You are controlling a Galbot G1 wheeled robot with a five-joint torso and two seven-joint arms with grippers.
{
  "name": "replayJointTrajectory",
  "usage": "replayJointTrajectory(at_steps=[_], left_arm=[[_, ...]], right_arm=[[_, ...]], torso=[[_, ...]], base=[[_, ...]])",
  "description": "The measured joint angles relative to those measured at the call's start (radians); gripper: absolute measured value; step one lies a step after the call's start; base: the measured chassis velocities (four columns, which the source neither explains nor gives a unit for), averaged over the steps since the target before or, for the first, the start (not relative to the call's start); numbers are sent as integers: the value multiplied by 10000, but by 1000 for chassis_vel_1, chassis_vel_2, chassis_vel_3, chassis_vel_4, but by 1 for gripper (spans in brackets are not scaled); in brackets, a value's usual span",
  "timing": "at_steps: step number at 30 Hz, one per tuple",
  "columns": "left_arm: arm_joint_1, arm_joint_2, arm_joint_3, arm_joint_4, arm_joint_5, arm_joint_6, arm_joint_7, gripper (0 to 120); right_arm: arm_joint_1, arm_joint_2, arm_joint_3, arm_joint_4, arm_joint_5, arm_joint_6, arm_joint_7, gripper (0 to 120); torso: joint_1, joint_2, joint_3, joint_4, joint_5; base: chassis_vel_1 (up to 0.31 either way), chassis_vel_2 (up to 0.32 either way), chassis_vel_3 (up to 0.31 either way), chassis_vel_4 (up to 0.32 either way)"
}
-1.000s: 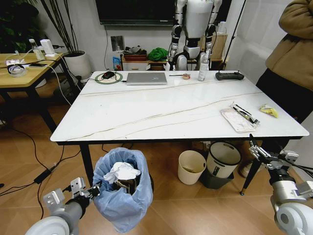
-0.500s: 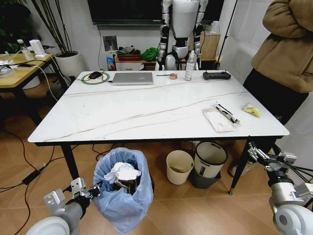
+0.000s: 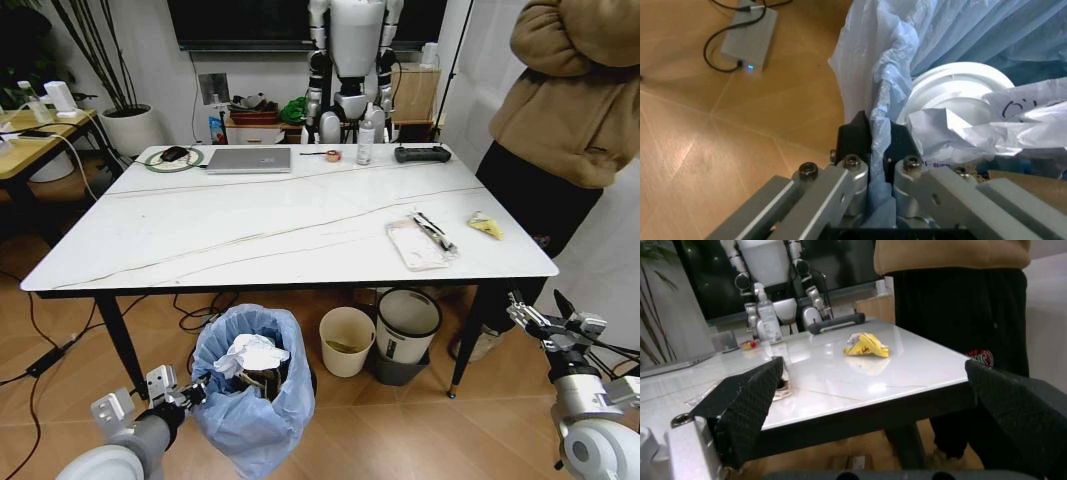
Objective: Pick up the trash bin and place the trash from the table into it.
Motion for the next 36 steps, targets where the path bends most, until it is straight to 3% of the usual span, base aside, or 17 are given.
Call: replayJointTrajectory(at_steps=[11,17,24,36], left_arm=[[195,-98,-31,-134,93,-18,36,0],[309,-144,-107,-225,147,-27,35,0],[543,-170,-311,-377,207,-39,36,0],[814,-147,-623,-575,330,-107,66,0]], right_arm=[[215,-157,-255,250,-285,41,-131,100],[535,-1002,-882,740,-545,-317,-206,100],[1846,-2278,-2874,991,-1486,-1075,470,100],[4412,-3439,-5745,361,-2179,-3202,1244,100]], torso=[[0,0,0,-2,1],[0,0,0,2,-4],[0,0,0,2,1],[0,0,1,4,-3]], base=[[-95,-105,97,101],[0,0,0,0],[0,0,0,0],[0,0,0,0]])
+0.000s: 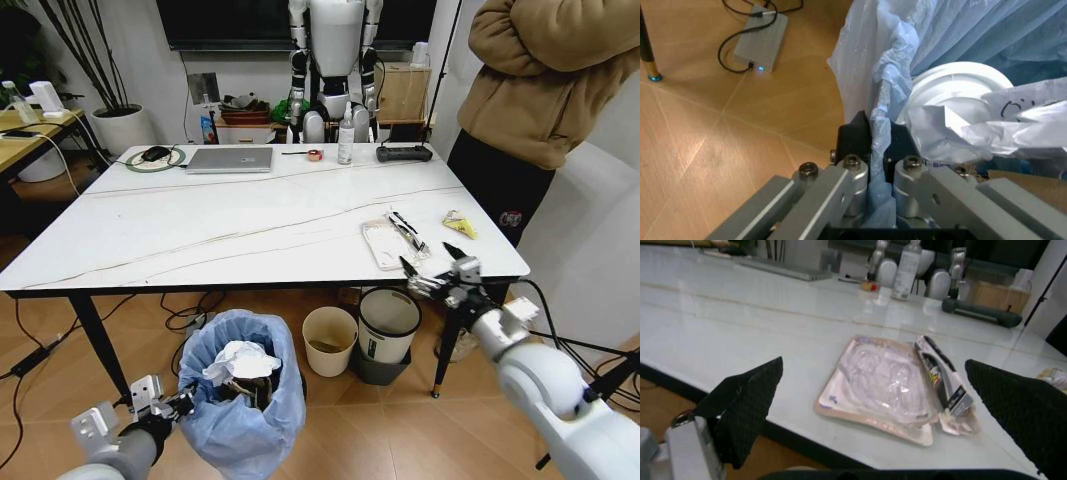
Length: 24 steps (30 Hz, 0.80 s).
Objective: Pick up the trash bin and place the trash from the table into it.
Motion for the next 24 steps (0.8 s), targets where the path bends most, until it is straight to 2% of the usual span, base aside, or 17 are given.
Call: replayJointTrajectory(at_steps=[3,11,24], left_arm=[[-41,-45,138,4,108,-3,-3,0],[-73,-137,280,42,255,-4,5,0],[-171,-165,211,83,217,-6,8,0]], right_arm=[[281,-194,-523,-237,-302,-127,104,100],[1077,-397,-1003,-785,-270,-261,181,100],[2170,-296,-1868,-1493,-92,-291,278,95]], torso=[[0,0,0,-3,-1],[0,0,0,-5,2],[0,0,-1,-2,1]], base=[[0,0,0,0],[0,0,0,0],[0,0,0,0]])
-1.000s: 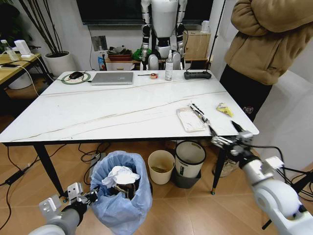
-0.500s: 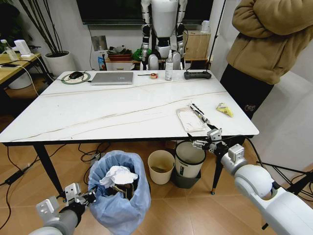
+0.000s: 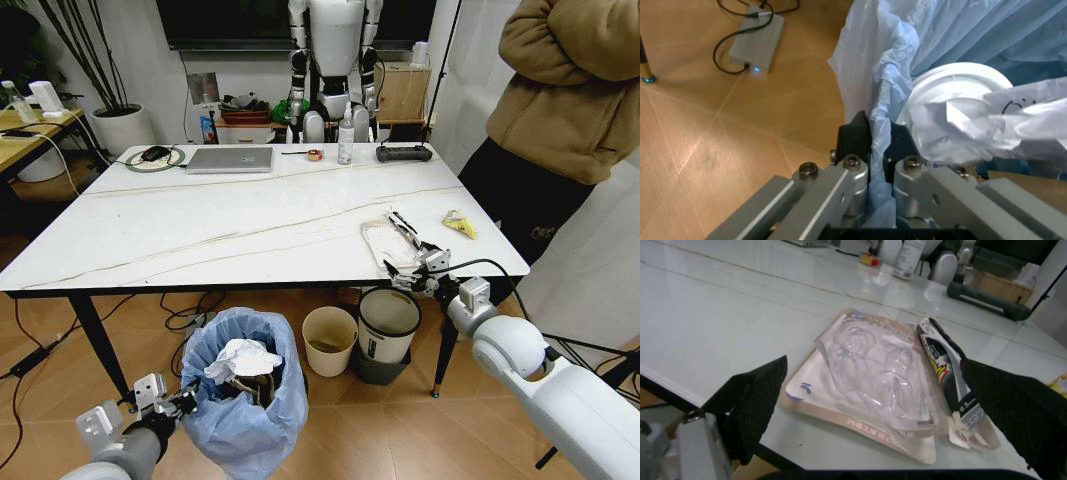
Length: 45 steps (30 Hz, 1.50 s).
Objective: Pick up the trash bin and place the trash from the table into it.
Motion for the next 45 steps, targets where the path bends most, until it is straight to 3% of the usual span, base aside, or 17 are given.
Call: replayJointTrajectory(at_steps=[34,40,45], left_arm=[[-80,-24,-14,62,-49,-23,17,0],[-128,-9,-29,75,-105,-24,16,0],[-150,9,-23,102,-119,-24,10,0]], right_arm=[[970,319,-726,-1015,-112,278,158,94],[1067,347,-791,-1080,-97,291,102,80],[1070,342,-793,-1070,-54,291,92,58]], torso=[[-1,0,0,0,0],[-1,0,0,-1,0],[-1,0,0,-1,0]], base=[[0,0,0,0],[0,0,0,0],[0,0,0,0]])
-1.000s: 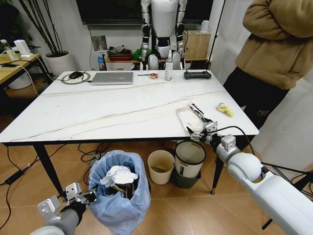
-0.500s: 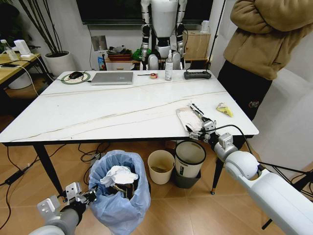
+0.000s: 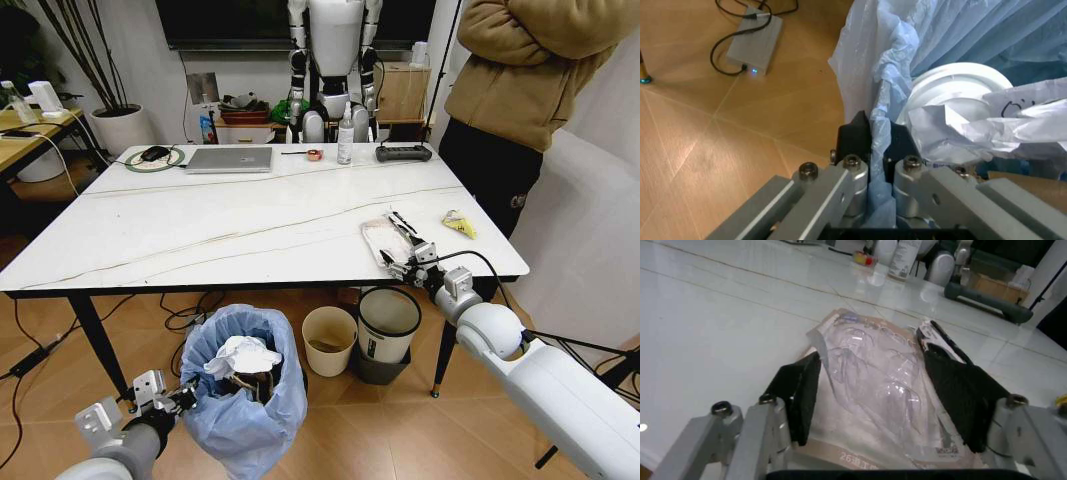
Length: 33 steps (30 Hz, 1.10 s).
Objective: Pick up the trash bin and place the trash from the table into it.
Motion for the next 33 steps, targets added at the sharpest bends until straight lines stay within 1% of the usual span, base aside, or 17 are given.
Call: replayJointTrajectory(at_steps=[1,6,7,8,10,11,12,13,14,17,28,31,32,33], left_arm=[[0,0,0,0,0,0,0,0],[-40,13,-10,0,-27,0,-13,0],[-42,4,-6,0,-27,0,-16,0],[-42,4,-6,0,-27,0,-16,0],[-41,-9,9,0,-27,0,-17,0],[-41,-10,9,0,-27,0,-18,0],[-42,-11,9,0,-26,0,-19,0],[-41,-10,10,1,-26,0,-20,0],[-41,-10,10,1,-26,0,-20,0],[-42,-7,10,3,-25,0,-22,0],[-53,-18,69,7,-4,0,-26,0],[3,5,61,-16,-9,1,-26,0],[128,10,48,-46,28,1,-12,0],[148,-2,48,-68,36,1,-6,0]], right_arm=[[0,0,0,0,0,0,0,58],[-39,-24,32,65,84,-3,-17,36],[-49,-29,44,82,105,-7,-19,33],[-49,-29,44,82,105,-7,-19,33],[-73,-39,75,104,138,-13,-25,25],[-86,-43,89,109,144,-14,-26,23],[-132,-52,128,118,158,-15,-36,15],[-155,-55,150,124,162,-15,-42,11],[-155,-55,150,124,162,-15,-42,11],[-230,-60,199,160,170,-15,-62,0],[-482,-280,310,717,721,4,-131,0],[-579,-456,364,1137,1112,153,-264,0],[-610,-655,367,1663,1788,305,-386,0],[-610,-715,366,1886,2087,348,-417,0]], torso=[[0,0,0,0,0],[0,0,0,0,0],[0,0,0,0,0],[0,0,0,0,0],[0,0,0,0,0],[0,0,0,0,0],[0,0,0,0,0],[0,0,0,0,0],[0,0,0,0,0],[0,0,0,-1,0],[0,0,0,0,1],[0,0,0,-1,0],[0,0,0,0,1],[0,0,0,0,0]], base=[[0,0,0,0],[0,0,0,0],[0,0,0,0],[0,0,0,0],[0,0,0,0],[0,0,0,0],[0,0,0,0],[0,0,0,0],[0,0,0,0],[0,0,0,0],[0,0,0,0],[0,0,0,0],[0,0,0,0],[0,0,0,0]])
